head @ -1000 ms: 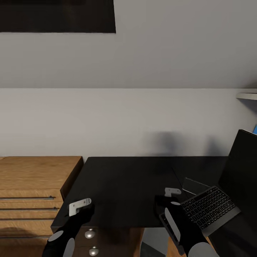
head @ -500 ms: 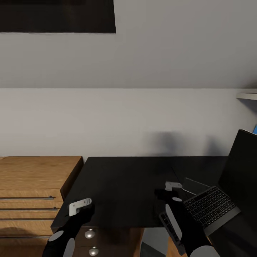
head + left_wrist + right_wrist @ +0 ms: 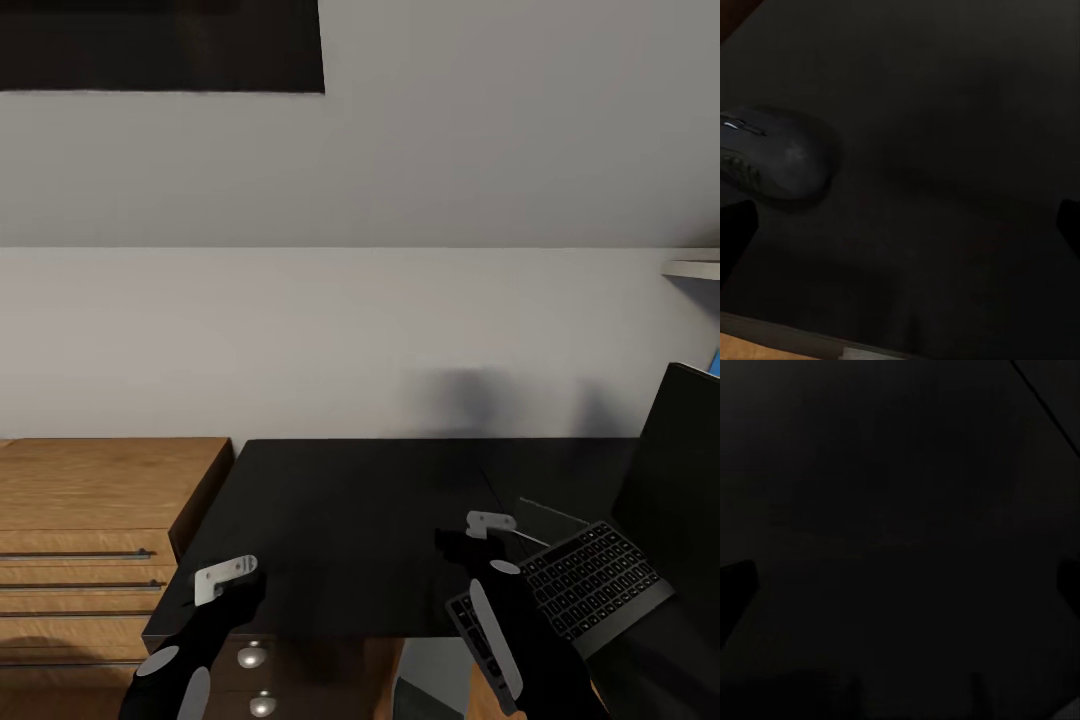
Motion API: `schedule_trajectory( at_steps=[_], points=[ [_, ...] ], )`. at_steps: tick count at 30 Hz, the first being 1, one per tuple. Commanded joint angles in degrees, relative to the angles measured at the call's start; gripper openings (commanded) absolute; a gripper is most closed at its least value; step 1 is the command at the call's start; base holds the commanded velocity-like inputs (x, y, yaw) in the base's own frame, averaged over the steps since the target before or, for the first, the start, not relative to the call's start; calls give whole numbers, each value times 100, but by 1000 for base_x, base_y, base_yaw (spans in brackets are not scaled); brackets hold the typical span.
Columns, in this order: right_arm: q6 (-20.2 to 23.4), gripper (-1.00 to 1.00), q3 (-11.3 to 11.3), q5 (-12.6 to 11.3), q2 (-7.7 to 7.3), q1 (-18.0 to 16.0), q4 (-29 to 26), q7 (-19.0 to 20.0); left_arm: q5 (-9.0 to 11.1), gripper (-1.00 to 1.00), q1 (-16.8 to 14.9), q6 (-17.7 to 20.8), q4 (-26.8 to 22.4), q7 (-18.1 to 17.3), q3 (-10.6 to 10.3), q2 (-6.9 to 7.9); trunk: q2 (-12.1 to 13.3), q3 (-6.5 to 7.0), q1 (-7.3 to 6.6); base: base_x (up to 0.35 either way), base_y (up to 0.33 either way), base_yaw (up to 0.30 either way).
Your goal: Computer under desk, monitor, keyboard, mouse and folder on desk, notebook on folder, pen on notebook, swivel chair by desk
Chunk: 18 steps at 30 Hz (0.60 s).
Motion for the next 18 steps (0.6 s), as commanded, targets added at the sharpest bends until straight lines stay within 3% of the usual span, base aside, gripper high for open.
schedule_trajectory(
  at_steps=[1, 13, 18],
  points=[
    [21, 100, 16, -60, -2, -1, -10, -54, 61, 100, -4, 24, -7, 39, 2, -3, -4, -7, 0, 0, 0, 0],
    [32, 100, 547, -61, 0, 17, -23, -55, 61, 100, -4, 24, -7, 38, -4, -3, -4, -7, 0, -13, 11, 0],
    [33, 100, 597, -61, 0, 18, -25, -58, 61, 100, -4, 24, -7, 38, -5, -3, -4, -7, 0, -183, 165, 0]
  ],
)
